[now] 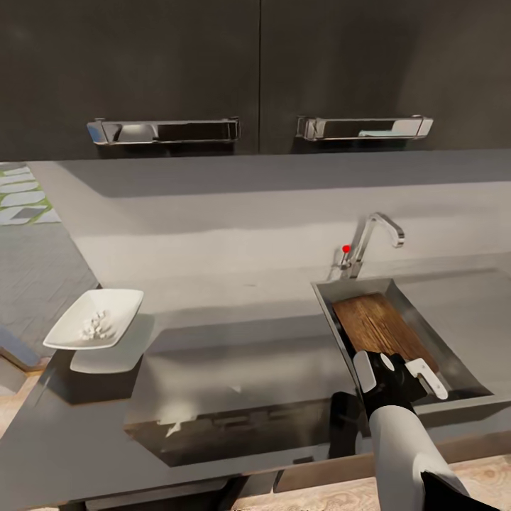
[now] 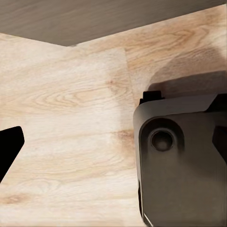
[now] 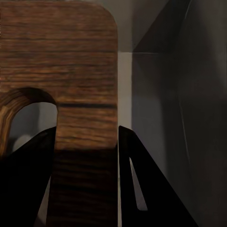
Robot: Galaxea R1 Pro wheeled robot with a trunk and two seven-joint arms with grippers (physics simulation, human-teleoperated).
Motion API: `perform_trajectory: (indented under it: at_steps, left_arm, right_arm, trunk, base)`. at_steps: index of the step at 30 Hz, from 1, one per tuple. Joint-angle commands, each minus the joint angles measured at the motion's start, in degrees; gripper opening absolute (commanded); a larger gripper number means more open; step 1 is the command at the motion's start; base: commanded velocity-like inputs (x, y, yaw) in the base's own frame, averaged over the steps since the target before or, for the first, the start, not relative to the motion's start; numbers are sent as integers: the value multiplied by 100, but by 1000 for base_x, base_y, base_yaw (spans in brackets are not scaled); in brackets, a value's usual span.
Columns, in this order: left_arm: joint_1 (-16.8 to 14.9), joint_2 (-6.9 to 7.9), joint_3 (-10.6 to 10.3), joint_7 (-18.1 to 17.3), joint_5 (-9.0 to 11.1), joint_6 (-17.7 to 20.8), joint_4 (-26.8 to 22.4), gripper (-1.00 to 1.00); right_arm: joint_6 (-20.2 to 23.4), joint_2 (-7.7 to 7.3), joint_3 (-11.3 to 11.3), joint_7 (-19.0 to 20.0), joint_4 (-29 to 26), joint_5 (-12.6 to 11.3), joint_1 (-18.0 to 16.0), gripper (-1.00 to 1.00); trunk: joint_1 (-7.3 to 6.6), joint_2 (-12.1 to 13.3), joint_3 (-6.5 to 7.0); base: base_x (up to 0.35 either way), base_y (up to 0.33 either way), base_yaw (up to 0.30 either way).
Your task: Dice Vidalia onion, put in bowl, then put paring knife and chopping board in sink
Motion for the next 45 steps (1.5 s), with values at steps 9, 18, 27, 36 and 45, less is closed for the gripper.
perform_trajectory:
  at_steps: [9,18,27,36,45]
  left_arm:
    - [-10,-5,-49,4,53,-38,27,100]
    - [-10,0,-49,9,57,-38,25,100]
    - [-8,0,-49,5,56,-38,24,100]
    - [-9,-3,-49,6,57,-38,24,100]
    - [-10,0,-49,4,56,-38,22,100]
  right_arm:
    - [-54,-1,-11,11,-5,-38,-4,-100]
    - [-49,-1,-11,11,-14,-39,-5,-100]
    - [-49,-1,-11,11,-16,-54,-3,100]
    - [-49,-1,-11,-1,-35,-55,-5,100]
    - [42,-6,26,-2,-354,-15,-6,100]
  trunk:
    - [3,-12,-91]
    - [3,-12,-103]
    - [3,-12,-103]
    - [3,-12,-103]
    - [3,-12,-103]
  base:
    - [0,0,0]
    - [69,-8,0]
    - [13,-3,0]
    - [0,0,0]
    - [0,0,0]
